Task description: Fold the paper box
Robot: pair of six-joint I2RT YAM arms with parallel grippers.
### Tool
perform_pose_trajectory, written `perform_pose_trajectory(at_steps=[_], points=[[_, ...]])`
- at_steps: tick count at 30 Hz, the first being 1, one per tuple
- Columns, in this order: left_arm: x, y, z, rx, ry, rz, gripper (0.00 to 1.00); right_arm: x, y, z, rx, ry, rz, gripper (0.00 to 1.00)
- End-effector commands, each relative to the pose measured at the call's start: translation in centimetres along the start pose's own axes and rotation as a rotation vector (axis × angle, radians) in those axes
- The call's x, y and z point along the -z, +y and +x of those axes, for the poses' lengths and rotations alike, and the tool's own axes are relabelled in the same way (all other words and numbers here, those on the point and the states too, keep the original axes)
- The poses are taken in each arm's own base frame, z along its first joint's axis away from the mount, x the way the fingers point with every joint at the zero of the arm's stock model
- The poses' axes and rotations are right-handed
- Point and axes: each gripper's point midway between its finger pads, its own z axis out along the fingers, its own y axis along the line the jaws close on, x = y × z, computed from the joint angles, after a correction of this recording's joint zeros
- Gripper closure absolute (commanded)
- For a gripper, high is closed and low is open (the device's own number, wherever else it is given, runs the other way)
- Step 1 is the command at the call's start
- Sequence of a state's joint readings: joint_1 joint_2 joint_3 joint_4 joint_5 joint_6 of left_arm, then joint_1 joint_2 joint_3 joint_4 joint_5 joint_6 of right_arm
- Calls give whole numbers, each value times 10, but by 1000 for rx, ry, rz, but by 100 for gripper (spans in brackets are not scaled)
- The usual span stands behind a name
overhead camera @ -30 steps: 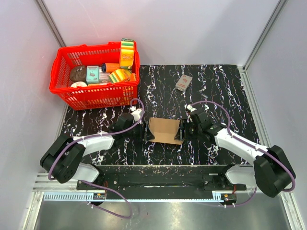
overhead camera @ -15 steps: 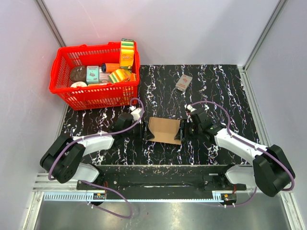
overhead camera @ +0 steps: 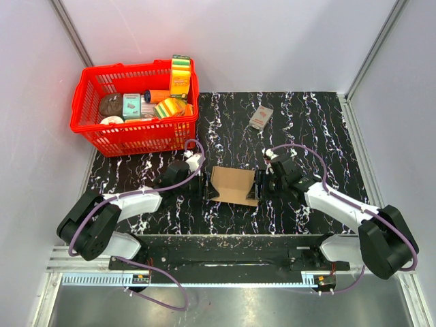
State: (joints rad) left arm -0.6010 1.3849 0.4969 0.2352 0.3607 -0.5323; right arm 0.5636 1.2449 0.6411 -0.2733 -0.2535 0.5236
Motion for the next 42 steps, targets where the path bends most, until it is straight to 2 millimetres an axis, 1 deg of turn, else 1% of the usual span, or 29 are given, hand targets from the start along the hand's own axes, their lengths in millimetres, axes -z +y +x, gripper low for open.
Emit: perform_pose_trajectory(at_steps=[1,6,16,25,36,42], points=[[-1,-11,-12,-14,-38,56,46,0,8,-7,5,-10,-35,38],[-1,-11,-12,-16,-39,56,46,-1,7,0,-1,19,-38,36],[0,-13,-13,-16,-41,61,46,-4,5,12,-15,68,-46,37],[-1,-13,-12,-13,-36,62,47,-5,7,11,-20,59,-59,44],[-1,-14,-11,-11,-31,71,48,-5,11,8,-26,55,-76,46],[-1,-15,-11,-7,-30,78,48,-7,12,9,-33,61,-80,50]])
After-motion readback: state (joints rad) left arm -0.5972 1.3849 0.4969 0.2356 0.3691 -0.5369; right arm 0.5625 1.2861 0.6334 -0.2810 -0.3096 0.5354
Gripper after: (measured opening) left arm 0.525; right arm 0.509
